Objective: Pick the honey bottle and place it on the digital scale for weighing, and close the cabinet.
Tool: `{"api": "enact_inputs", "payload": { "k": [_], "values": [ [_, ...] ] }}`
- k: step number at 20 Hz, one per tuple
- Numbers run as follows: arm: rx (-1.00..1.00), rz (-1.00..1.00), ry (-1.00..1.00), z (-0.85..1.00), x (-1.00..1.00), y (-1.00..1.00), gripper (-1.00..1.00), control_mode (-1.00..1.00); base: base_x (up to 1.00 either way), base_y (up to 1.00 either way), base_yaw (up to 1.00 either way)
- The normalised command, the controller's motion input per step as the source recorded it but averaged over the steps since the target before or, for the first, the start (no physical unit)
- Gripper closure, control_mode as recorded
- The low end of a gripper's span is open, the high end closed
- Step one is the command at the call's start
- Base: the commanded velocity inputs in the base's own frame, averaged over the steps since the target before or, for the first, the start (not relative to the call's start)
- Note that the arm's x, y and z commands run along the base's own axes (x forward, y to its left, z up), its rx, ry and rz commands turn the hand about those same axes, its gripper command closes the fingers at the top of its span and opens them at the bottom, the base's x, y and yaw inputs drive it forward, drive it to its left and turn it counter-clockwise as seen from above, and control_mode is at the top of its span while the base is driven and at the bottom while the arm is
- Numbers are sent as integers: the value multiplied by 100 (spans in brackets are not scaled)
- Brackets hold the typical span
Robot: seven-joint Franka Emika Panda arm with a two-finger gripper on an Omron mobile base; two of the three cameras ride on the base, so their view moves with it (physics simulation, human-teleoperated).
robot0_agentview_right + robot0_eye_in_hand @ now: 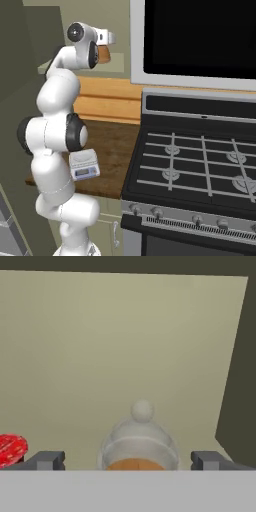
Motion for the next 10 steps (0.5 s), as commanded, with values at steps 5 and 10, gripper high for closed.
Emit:
{"api": "enact_inputs", "payload": {
  "k": [5,10],
  "values": [
    [0,0,0,-31,32,1,-100,-100,0,0,0],
    [0,0,0,-20,25,0,100,-100,0,0,0]
  ]
}}
